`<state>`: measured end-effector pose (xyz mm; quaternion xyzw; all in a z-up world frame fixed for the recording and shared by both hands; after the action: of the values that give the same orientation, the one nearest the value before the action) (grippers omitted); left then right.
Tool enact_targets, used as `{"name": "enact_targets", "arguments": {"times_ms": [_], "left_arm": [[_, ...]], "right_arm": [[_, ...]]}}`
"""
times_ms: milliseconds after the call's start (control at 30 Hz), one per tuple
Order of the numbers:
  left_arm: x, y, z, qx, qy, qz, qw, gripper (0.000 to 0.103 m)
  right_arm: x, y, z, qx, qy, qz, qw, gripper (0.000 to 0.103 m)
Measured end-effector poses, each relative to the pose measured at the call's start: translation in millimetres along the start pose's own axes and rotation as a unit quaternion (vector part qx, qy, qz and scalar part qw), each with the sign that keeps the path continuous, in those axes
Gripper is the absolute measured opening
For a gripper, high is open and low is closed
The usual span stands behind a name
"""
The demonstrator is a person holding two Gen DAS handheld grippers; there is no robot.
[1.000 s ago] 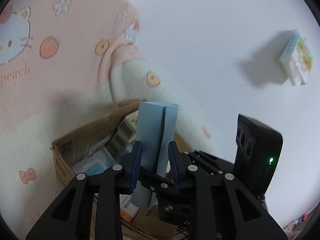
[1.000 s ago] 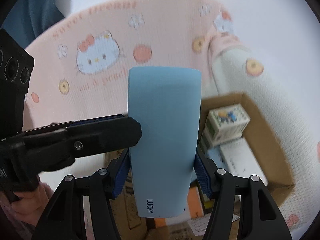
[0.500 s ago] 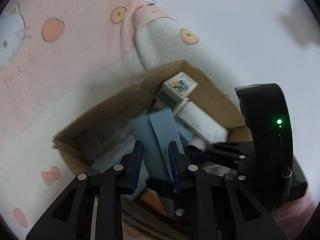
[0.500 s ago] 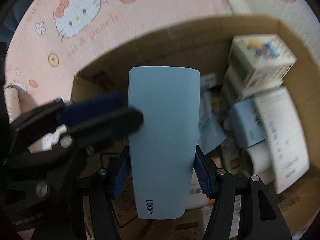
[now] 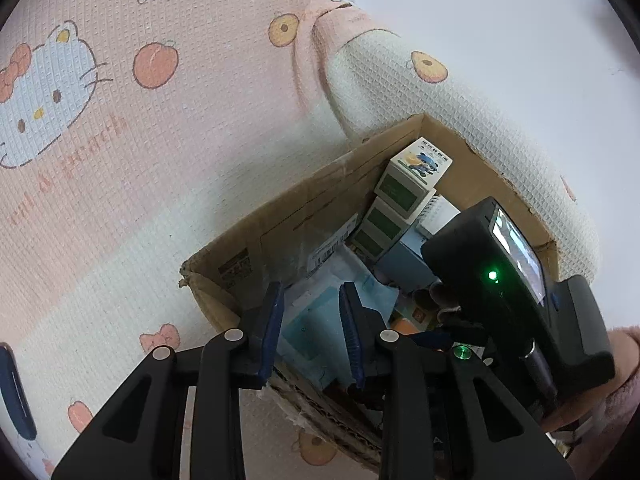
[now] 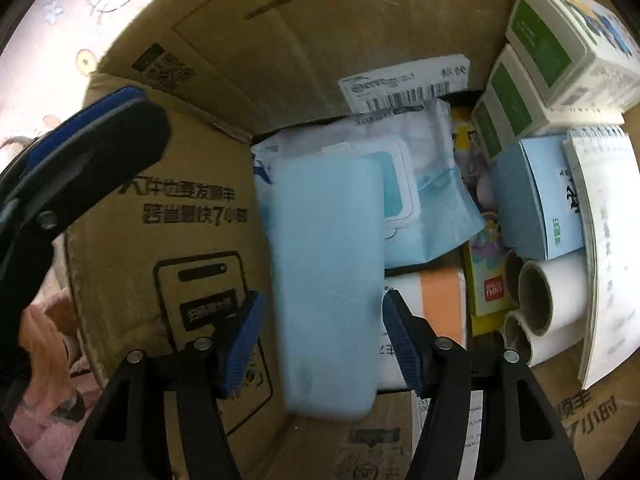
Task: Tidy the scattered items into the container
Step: 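Lower the LUCKY case into the box and open both grippers, then withdraw both grippers from the box toward the dark-blue glasses case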
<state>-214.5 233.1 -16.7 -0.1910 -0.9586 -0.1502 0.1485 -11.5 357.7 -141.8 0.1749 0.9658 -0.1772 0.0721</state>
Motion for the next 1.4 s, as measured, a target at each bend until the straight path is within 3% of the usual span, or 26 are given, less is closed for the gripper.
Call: {"name": "enact_targets", "arguments": {"times_ms": [200, 367, 500, 667, 833, 967, 1033, 1167, 1400], "left_arm": [[-3, 6, -1, -0.002, 0.001, 0.004, 1.0, 0.033], [-7, 3, -9, -0.012, 0.015, 0.0, 0.9998, 0.035], [-17, -3, -27, -0.067, 0.039, -0.013, 0.9969, 0.051], [-40, -16, -49, -0.077, 0.088, -0.029, 0.9927, 0.055], [-70, -47, -64, -0.117, 0.127, -0.065, 0.9828, 0.061], [-91, -82, -74, -0.113, 0.15, -0.117, 0.9751, 0.062], [-101, -100, -79, -0.094, 0.155, -0.139, 0.9735, 0.062], [-127, -129, -84, -0.067, 0.173, -0.166, 0.9685, 0.062], [-184, -182, -76, -0.045, 0.156, -0.213, 0.9634, 0.062]], "right_arm": [[-13, -3, -19, -0.023, 0.022, 0.0, 0.999, 0.06], [-34, -12, -44, -0.085, 0.078, 0.01, 0.993, 0.061], [-49, -32, -65, -0.131, 0.144, 0.024, 0.981, 0.065], [-69, -66, -89, -0.18, 0.251, 0.039, 0.95, 0.071], [-72, -111, -91, -0.243, 0.36, 0.027, 0.9, 0.081], [-64, -146, -78, -0.323, 0.369, -0.009, 0.872, 0.081], [-63, -161, -73, -0.334, 0.373, -0.03, 0.865, 0.081], [-51, -183, -53, -0.319, 0.366, -0.061, 0.872, 0.081], [-16, -218, -4, -0.216, 0.329, -0.143, 0.908, 0.082]]}}
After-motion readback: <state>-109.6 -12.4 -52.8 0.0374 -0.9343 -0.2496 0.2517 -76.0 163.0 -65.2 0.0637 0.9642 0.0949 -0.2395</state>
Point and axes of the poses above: each gripper's, at about its wrist camera, not at the fingertips, and z roughly the way its jaws point, y to its right, x to its top, the point moved 1 cm from there along z, roughly the way its jaws point, and after that the axes turned 11 degrees about -y, right-handed, at the moved point
